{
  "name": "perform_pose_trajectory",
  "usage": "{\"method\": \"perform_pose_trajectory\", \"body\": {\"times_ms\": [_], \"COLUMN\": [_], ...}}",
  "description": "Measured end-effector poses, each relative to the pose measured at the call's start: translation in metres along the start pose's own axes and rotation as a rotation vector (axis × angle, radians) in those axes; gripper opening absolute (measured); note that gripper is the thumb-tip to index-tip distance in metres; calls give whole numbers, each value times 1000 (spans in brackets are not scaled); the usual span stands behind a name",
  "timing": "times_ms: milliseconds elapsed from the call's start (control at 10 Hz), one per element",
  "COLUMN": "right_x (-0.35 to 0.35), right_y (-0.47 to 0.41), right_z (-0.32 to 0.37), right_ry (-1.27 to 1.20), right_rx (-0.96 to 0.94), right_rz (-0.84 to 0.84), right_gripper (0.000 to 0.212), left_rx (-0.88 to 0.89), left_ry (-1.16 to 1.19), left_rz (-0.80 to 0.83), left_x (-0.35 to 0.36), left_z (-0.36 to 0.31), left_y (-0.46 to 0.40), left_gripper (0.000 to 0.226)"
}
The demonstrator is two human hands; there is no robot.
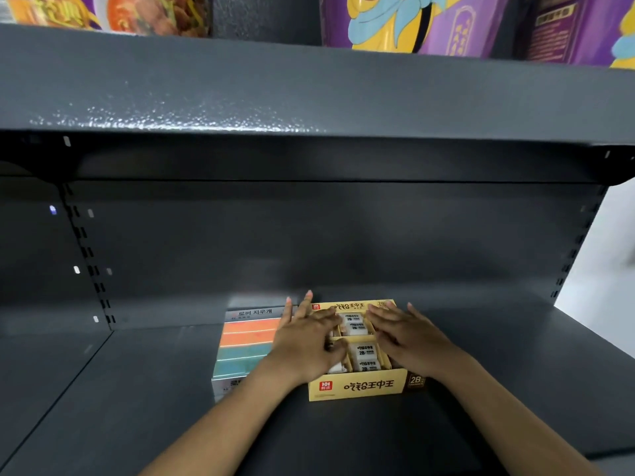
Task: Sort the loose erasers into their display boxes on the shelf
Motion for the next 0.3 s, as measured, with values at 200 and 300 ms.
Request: {"method": "perform_pose_trajectory", "body": {"times_ms": [200, 300], "right_x": [0, -4], "right_y": [3, 3], "right_z": [0, 3], "right_ry": [-59, -110], "right_rx": [8, -12], "right_rz": [-6, -89], "right_gripper": [49, 49], "left_rx": [-2, 6], "left_ry": [86, 206], "left_rz": [24, 48], "left_x": [0, -4], "left_z": [0, 2], "left_y": [4, 4], "left_gripper": [54, 48]}}
Point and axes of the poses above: each hand's wrist, its own y-axis away from the middle knuckle, its own x-axis out of the palm, z = x × y, the point moved 6 cm from there along -y, towards the middle knuckle, and after that the axes turned 5 degrees about -x, right-handed, at the moved point
